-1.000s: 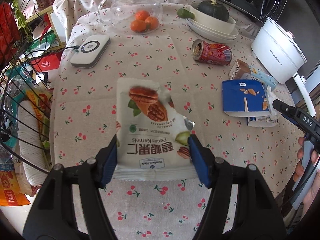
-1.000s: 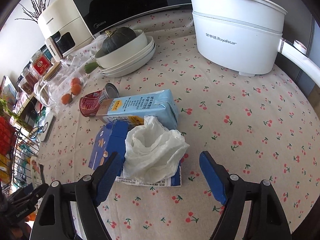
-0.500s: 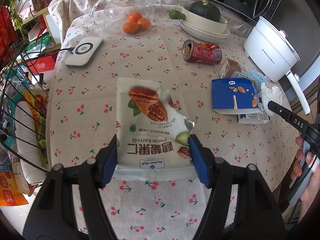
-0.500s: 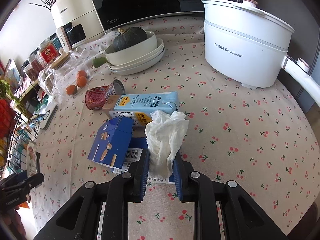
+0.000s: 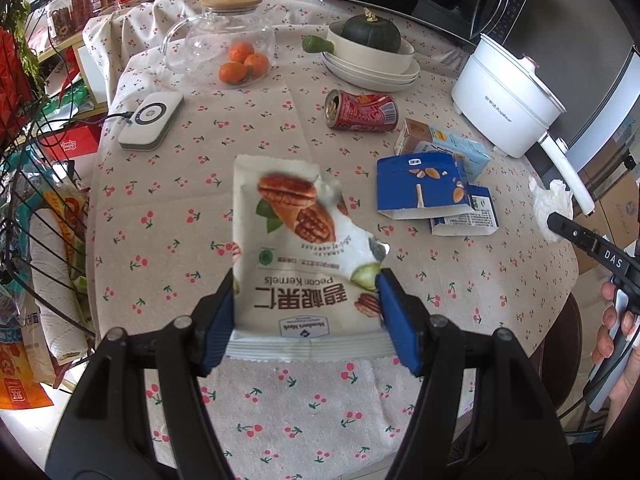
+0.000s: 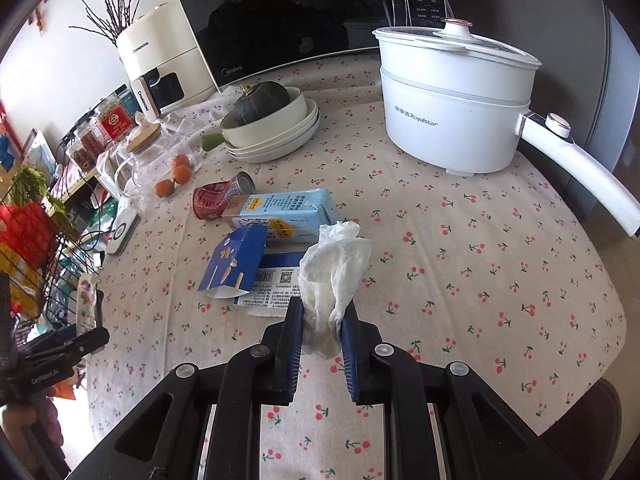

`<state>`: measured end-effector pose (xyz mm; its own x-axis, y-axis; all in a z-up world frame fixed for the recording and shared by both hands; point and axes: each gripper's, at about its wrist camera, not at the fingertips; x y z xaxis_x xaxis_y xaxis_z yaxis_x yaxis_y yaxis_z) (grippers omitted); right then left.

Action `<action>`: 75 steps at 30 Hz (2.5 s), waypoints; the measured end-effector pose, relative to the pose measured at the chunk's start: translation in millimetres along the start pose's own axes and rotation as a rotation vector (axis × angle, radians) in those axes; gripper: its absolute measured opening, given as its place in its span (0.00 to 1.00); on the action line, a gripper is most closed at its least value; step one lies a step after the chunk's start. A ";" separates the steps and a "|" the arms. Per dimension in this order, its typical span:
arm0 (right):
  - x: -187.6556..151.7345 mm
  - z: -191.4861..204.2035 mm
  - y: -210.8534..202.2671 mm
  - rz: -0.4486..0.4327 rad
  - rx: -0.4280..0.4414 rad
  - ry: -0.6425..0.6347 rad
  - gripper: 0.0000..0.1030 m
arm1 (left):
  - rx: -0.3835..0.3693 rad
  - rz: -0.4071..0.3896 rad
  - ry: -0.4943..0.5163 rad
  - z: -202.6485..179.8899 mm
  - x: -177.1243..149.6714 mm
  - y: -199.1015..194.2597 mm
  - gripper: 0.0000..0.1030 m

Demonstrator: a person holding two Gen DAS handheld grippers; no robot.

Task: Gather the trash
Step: 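Carry the snack bag and tissue over the bin and open both grippers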

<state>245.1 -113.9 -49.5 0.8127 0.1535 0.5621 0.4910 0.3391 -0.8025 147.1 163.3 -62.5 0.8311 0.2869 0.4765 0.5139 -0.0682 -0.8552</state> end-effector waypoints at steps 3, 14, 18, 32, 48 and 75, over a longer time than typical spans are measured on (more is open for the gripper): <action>-6.4 -6.7 -13.3 -0.004 -0.004 0.001 0.18 | -0.022 -0.003 0.004 -7.9 -3.3 -5.4 0.66; -45.5 -50.1 -58.8 0.019 -0.070 0.042 0.18 | -0.118 0.000 0.080 -69.1 -19.9 -12.4 0.66; -66.4 -79.7 -80.3 0.028 -0.122 0.074 0.18 | -0.169 0.018 0.130 -105.7 -32.3 -8.6 0.66; -131.4 -167.8 -144.3 0.036 -0.232 0.219 0.18 | -0.279 0.077 0.371 -231.3 -78.9 9.5 0.66; -196.3 -222.9 -178.5 0.062 -0.299 0.370 0.19 | -0.399 0.145 0.631 -333.8 -146.8 28.9 0.66; -199.2 -222.6 -173.0 0.087 -0.338 0.357 0.20 | -0.320 0.032 0.684 -319.1 -138.6 26.4 0.92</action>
<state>68.1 -409.8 -67.2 0.8827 -0.1794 0.4344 0.4432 0.0100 -0.8964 113.3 -183.1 -86.0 0.7397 -0.3702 0.5620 0.4373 -0.3704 -0.8195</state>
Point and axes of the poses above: each gripper's, at about its wrist camera, not at the fingertips, and y roughly the way its jaws point, z to its left, x to its top, and after that the axes turned 4 degrees about -y, right-handed
